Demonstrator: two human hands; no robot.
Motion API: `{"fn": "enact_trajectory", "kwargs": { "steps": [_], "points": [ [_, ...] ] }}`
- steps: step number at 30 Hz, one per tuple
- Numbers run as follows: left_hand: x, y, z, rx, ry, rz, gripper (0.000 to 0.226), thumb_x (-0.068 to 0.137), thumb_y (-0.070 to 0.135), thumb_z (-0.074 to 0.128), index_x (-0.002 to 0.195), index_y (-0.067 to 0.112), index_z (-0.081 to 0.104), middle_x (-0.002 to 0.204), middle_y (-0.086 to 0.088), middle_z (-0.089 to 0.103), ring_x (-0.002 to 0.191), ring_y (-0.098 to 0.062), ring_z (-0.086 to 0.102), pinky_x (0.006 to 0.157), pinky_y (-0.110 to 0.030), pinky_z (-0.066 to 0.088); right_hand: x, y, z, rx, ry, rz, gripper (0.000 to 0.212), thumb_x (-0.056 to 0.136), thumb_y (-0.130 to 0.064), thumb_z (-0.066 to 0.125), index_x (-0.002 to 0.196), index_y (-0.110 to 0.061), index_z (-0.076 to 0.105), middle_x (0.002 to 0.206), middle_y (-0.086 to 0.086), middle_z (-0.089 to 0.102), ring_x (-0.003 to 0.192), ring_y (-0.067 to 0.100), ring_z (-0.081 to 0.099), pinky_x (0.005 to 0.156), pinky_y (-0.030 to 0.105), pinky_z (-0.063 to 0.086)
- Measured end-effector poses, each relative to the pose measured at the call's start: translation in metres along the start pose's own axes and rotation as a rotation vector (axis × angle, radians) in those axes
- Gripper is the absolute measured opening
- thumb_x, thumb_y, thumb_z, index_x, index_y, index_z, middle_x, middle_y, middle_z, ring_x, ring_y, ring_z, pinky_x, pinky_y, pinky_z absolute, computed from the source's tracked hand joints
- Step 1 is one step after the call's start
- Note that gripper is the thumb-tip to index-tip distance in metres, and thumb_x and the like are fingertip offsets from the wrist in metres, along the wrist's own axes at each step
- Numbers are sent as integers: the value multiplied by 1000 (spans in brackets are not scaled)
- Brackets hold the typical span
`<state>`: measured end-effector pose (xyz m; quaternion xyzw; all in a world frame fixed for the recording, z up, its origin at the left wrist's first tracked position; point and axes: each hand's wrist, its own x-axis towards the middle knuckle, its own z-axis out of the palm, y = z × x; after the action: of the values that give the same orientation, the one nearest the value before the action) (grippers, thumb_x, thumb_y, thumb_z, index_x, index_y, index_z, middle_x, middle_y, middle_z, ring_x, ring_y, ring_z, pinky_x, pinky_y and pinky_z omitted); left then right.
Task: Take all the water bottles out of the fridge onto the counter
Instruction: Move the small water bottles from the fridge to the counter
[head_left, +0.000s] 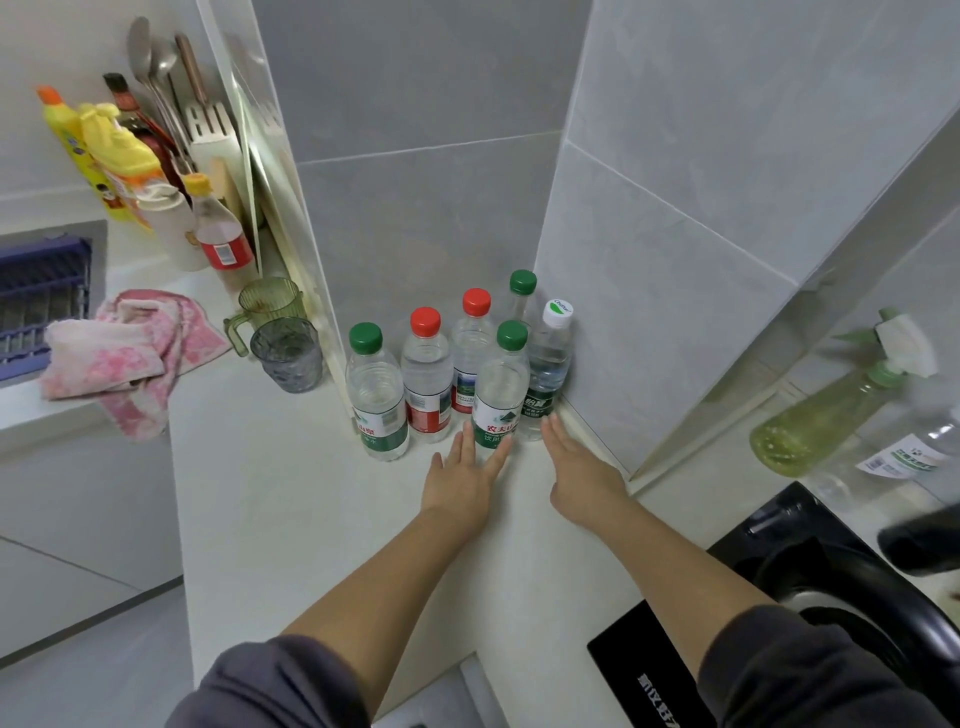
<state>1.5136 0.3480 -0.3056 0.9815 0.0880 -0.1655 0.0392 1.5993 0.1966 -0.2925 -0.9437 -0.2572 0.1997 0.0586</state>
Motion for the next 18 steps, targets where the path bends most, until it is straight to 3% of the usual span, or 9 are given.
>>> {"fn": "enact_trajectory", "kwargs": {
  "steps": [5,9,13,18],
  "points": [
    [-17,-3,-3,1,-48,-8,90,94,7,42,150,38,-22,158,-17,-24,150,-32,-8,119,-49,18,-12,-1,-6,-49,-43,2,87,88,-4,41,156,-31,-6,161,-19,-18,149,10,14,108,35,39],
    [-63,-13,-1,-23,-38,-52,82,95,12,40,153,32,-16,161,-10,-19,150,-30,-7,121,-47,11,-35,-5,-4,-116,-86,-23,85,92,-12,44,155,-37,-7,162,-12,-21,152,20,-1,117,39,25],
    [-140,-26,2,-81,114,-196,80,99,32,44,154,27,-14,162,-8,-16,150,-29,-6,121,-47,11,-71,-31,-3,-203,-25,-210,78,98,-26,43,155,-34,-10,163,-2,-19,152,26,-5,119,47,14],
    [-254,-39,4,-175,331,-432,82,98,51,42,154,27,-13,161,-5,-17,150,-28,-9,120,-44,9,-130,-94,-1,-187,59,-497,73,101,-41,37,154,-35,-13,163,-2,-20,151,25,-13,120,51,0]
  ]
}}
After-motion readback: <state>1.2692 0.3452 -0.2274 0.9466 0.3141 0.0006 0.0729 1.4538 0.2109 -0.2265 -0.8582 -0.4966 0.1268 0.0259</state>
